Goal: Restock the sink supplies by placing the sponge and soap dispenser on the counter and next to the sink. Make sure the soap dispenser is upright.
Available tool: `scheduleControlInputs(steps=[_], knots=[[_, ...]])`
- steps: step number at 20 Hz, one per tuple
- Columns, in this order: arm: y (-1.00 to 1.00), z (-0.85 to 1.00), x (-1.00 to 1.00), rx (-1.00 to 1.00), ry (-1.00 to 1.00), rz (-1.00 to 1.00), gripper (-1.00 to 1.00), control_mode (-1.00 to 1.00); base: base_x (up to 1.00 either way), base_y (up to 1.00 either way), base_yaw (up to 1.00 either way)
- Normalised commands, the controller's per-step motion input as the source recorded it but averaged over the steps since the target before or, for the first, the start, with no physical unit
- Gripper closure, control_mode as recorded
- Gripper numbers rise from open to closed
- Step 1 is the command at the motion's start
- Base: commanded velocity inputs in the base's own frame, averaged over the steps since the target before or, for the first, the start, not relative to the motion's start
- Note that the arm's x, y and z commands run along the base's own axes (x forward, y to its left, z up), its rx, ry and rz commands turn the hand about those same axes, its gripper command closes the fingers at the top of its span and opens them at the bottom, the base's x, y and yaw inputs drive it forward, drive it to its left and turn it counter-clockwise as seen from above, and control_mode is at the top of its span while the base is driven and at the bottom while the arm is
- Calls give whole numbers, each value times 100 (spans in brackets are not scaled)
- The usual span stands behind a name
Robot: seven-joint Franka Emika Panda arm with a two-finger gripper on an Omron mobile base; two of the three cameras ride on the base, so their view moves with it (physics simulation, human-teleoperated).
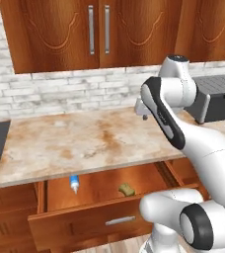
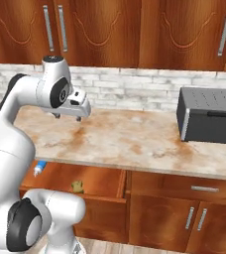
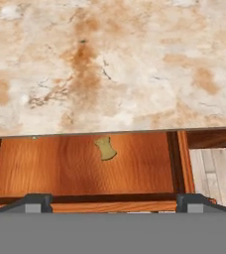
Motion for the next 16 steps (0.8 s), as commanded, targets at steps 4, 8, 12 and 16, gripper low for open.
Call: scheduleControlInputs(steps=[4, 8, 12, 16], knots=[[0, 0, 0, 0, 0, 0, -100, 100, -23, 89, -1], [0, 0, 0, 0, 0, 0, -100, 100, -32, 66, 0], [0, 0, 0, 0, 0, 0, -100, 100, -44, 19, 2], [0, 0, 0, 0, 0, 0, -100, 100, -29, 0, 4]])
